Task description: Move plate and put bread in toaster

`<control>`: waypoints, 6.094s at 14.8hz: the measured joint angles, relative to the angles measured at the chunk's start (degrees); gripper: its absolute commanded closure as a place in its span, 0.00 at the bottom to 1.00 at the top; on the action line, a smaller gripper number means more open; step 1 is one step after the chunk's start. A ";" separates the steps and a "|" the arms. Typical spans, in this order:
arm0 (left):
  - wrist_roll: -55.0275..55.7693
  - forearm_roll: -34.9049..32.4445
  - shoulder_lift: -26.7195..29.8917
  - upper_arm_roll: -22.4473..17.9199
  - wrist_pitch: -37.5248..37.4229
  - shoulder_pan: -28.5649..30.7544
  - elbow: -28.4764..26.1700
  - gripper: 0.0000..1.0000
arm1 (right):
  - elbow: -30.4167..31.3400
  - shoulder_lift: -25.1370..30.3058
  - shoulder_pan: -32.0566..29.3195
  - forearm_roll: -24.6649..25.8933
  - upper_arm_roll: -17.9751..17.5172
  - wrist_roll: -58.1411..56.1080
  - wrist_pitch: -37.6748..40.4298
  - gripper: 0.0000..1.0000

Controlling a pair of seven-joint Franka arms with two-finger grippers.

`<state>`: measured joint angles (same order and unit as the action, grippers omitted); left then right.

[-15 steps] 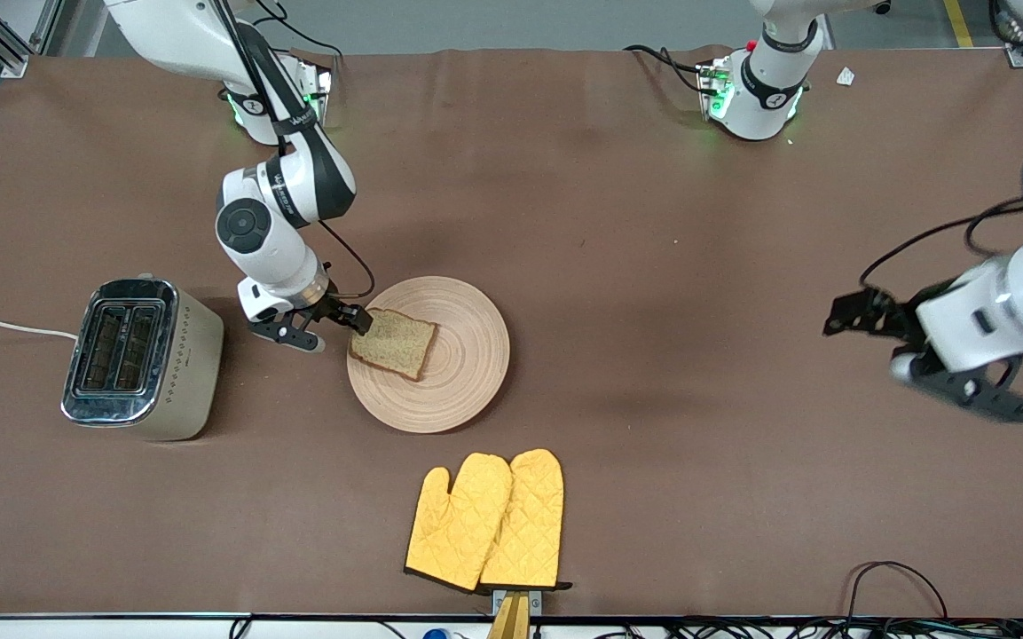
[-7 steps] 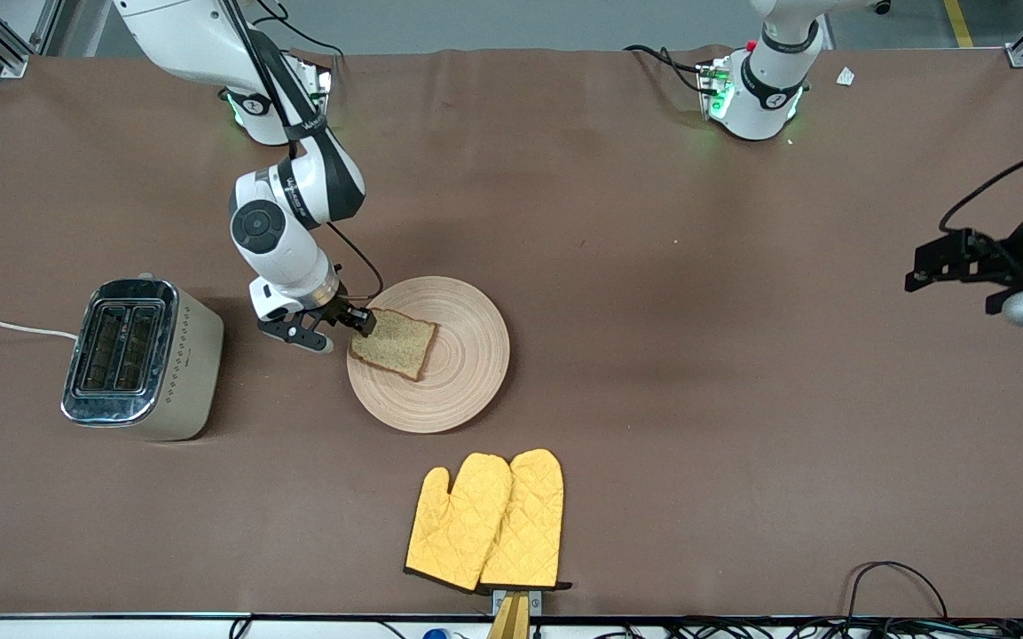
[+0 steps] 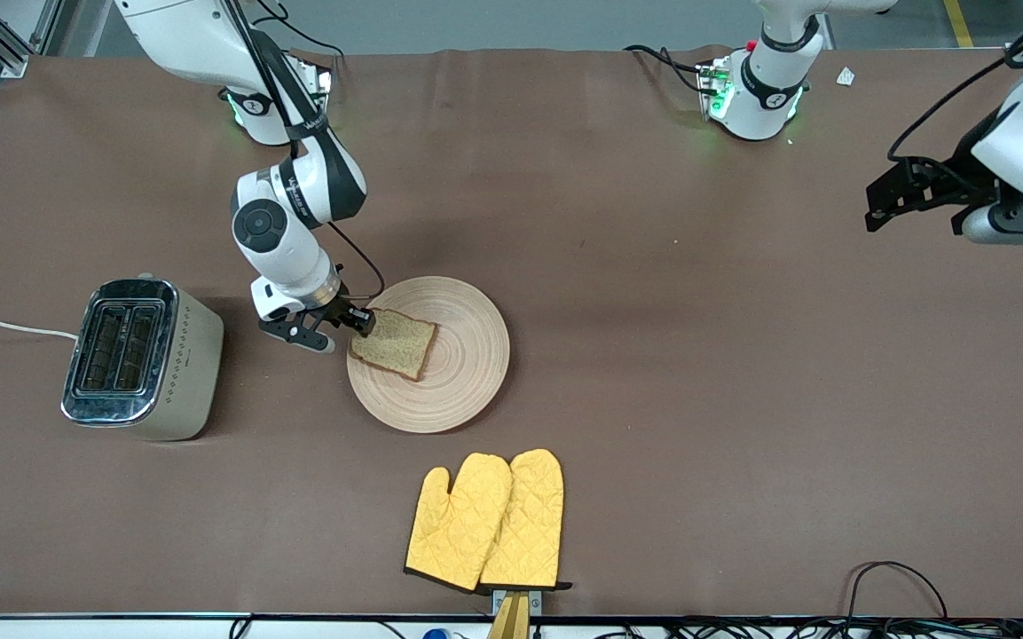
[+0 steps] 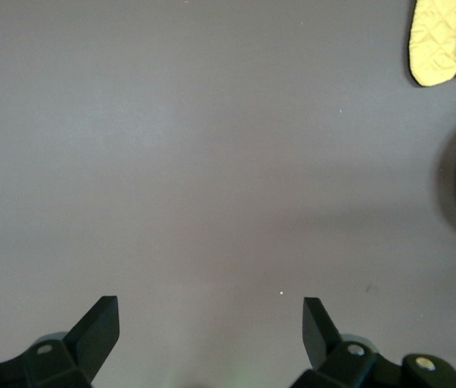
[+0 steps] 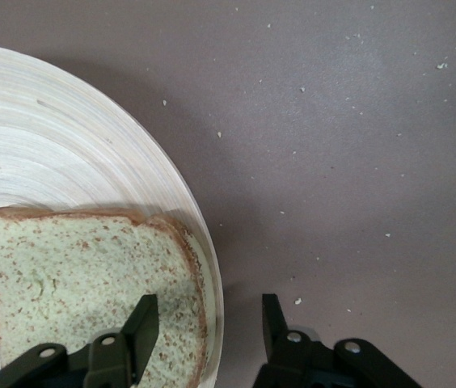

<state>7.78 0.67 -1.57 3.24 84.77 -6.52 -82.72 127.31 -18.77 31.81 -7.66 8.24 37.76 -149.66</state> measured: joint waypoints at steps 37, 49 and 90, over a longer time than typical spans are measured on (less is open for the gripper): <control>0.07 0.72 4.78 -2.79 9.35 0.34 -9.48 0.00 | -36.52 4.15 -3.23 48.31 3.82 -21.85 59.38 1.00; 0.07 0.72 4.57 -2.80 9.33 0.42 -9.48 0.00 | -32.51 1.85 -10.71 51.51 3.92 -28.57 56.10 0.99; 0.06 0.73 4.52 -2.82 9.19 0.47 -9.49 0.00 | -41.26 16.91 -22.56 9.60 3.86 -43.91 63.15 0.00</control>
<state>7.85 1.40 2.94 0.42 93.95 -6.05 -92.20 86.05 -1.86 9.25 1.94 12.10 -6.15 -86.51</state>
